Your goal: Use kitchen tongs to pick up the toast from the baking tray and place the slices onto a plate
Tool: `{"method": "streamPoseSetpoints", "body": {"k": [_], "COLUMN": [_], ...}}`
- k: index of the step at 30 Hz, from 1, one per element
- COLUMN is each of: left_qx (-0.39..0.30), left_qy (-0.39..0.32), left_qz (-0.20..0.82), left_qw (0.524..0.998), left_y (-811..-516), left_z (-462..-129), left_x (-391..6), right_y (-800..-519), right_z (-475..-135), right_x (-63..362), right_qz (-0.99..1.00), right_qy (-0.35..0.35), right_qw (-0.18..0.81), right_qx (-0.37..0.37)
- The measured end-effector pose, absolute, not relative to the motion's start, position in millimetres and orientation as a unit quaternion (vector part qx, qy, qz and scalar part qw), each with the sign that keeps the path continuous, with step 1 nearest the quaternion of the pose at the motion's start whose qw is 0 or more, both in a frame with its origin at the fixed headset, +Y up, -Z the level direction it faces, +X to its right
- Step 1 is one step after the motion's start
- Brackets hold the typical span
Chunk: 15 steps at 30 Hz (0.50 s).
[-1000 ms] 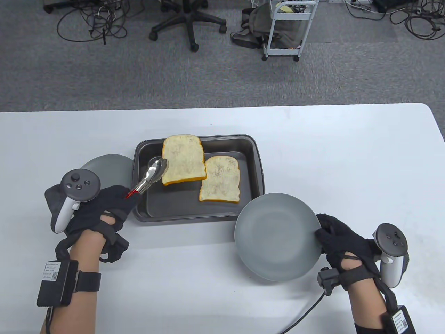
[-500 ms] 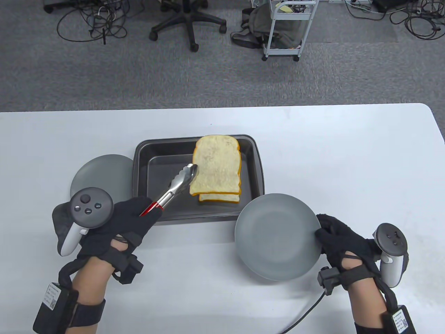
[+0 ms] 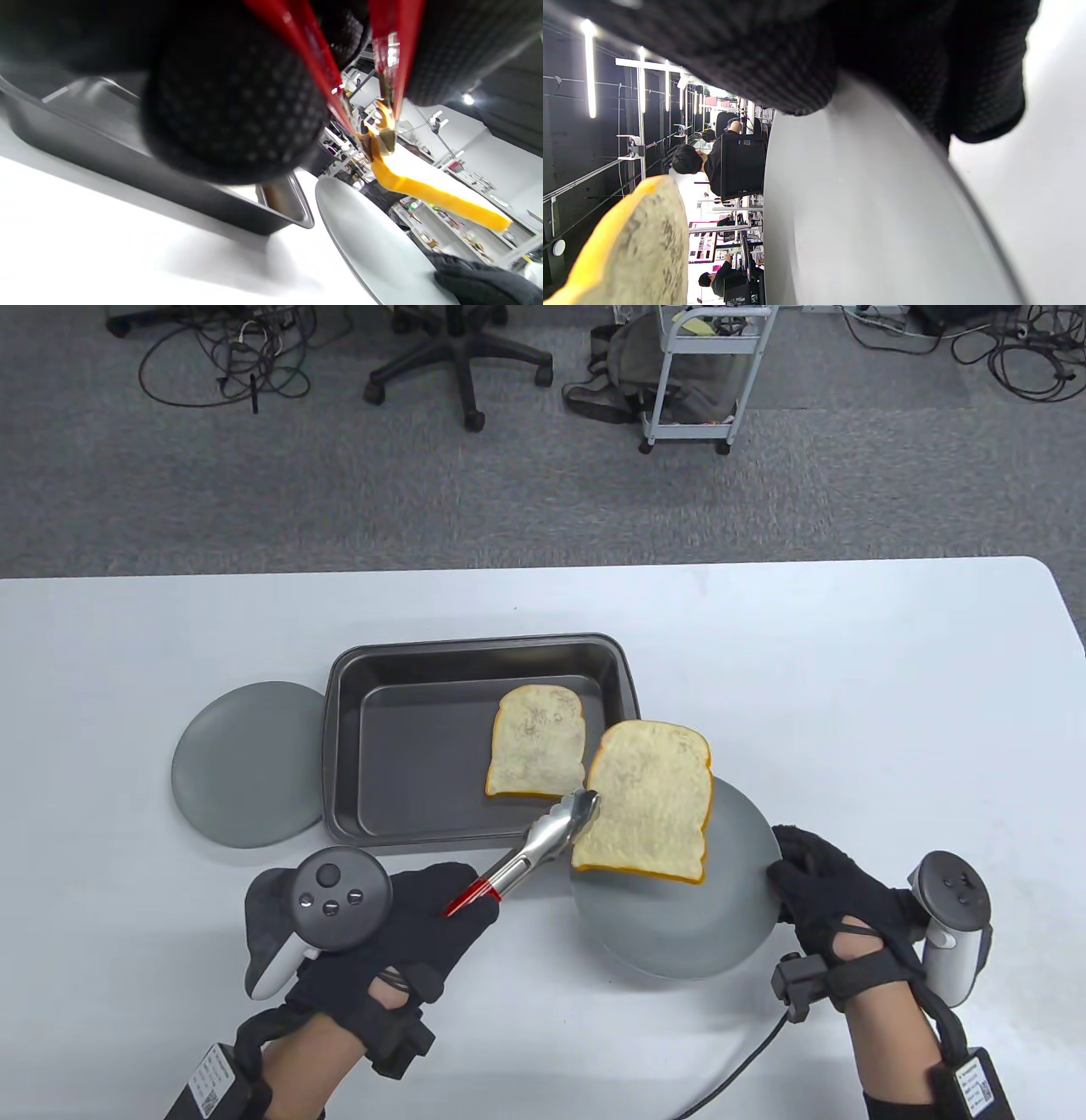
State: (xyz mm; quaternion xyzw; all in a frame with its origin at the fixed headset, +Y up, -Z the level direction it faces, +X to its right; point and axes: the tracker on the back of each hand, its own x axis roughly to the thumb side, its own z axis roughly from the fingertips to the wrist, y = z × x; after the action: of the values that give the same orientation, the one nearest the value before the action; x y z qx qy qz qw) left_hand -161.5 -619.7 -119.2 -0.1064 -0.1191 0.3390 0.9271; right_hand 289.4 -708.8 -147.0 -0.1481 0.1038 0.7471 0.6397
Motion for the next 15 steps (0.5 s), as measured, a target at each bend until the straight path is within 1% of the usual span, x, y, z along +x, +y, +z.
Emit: {"method": "streamPoseSetpoints", "body": {"k": [5, 10, 13, 15], "left_qx": [-0.122, -0.117, -0.091, -0.085], "left_qy": [-0.138, -0.149, -0.154, -0.158], "left_qz": [0.312, 0.255, 0.212, 0.193], "left_qw": [0.932, 0.948, 0.961, 0.965], "left_y": [-627.8, -630.1, -627.8, -626.6], "left_z": [-113.7, -106.5, -105.3, -103.8], "left_x": [-142.5, -123.0, -114.2, -109.8], "right_y": [-709.1, -708.5, -708.9, -708.9], "right_z": [-147.0, -147.1, -147.3, -147.3], "right_x": [289.2, 289.5, 289.7, 289.8], "right_qz": [0.743, 0.745, 0.745, 0.745], "right_qy": [0.104, 0.109, 0.109, 0.11], "right_qw": [0.644, 0.643, 0.642, 0.642], "right_qx": [-0.149, -0.143, -0.143, -0.144]}}
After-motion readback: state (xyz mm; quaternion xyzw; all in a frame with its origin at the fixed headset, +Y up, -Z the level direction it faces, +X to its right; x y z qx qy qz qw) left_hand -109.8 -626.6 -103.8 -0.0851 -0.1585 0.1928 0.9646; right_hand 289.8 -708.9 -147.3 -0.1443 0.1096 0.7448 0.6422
